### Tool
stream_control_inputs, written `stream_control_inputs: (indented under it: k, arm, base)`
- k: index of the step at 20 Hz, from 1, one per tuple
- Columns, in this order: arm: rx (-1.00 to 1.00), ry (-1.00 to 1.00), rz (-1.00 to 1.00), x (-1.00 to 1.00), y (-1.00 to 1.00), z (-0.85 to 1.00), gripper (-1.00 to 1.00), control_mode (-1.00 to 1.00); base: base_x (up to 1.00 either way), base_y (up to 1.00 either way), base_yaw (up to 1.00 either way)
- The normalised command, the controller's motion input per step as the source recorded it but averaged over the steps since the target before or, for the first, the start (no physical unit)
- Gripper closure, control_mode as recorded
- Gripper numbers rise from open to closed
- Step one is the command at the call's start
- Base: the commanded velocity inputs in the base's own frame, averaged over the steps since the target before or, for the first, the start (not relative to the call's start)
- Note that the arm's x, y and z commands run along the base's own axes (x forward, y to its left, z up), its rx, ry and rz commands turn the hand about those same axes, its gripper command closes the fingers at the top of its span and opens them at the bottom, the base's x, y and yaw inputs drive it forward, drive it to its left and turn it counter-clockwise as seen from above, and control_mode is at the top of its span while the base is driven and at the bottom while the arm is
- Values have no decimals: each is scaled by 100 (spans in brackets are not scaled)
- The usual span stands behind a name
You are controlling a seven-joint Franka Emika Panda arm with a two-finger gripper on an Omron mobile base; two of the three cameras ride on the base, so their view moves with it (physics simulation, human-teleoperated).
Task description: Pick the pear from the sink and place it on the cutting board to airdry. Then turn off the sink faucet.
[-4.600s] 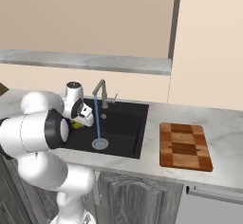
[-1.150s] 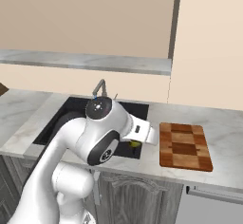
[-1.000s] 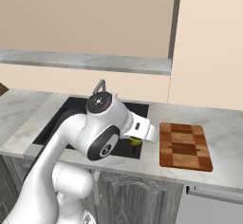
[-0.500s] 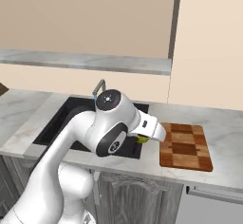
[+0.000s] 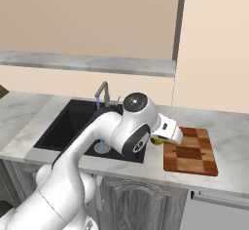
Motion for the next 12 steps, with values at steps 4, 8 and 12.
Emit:
stream_control_inputs:
  k: [4,8,12]
  arm:
    - [7,9,0,39,-18,-33,100,-100]
    - [2,7,0,31,-9,-29,100,-100]
    - [2,-1,0,20,-10,-33,100,-100]
  base:
    - [0,0,0]
    - [0,0,0]
    - [0,0,0]
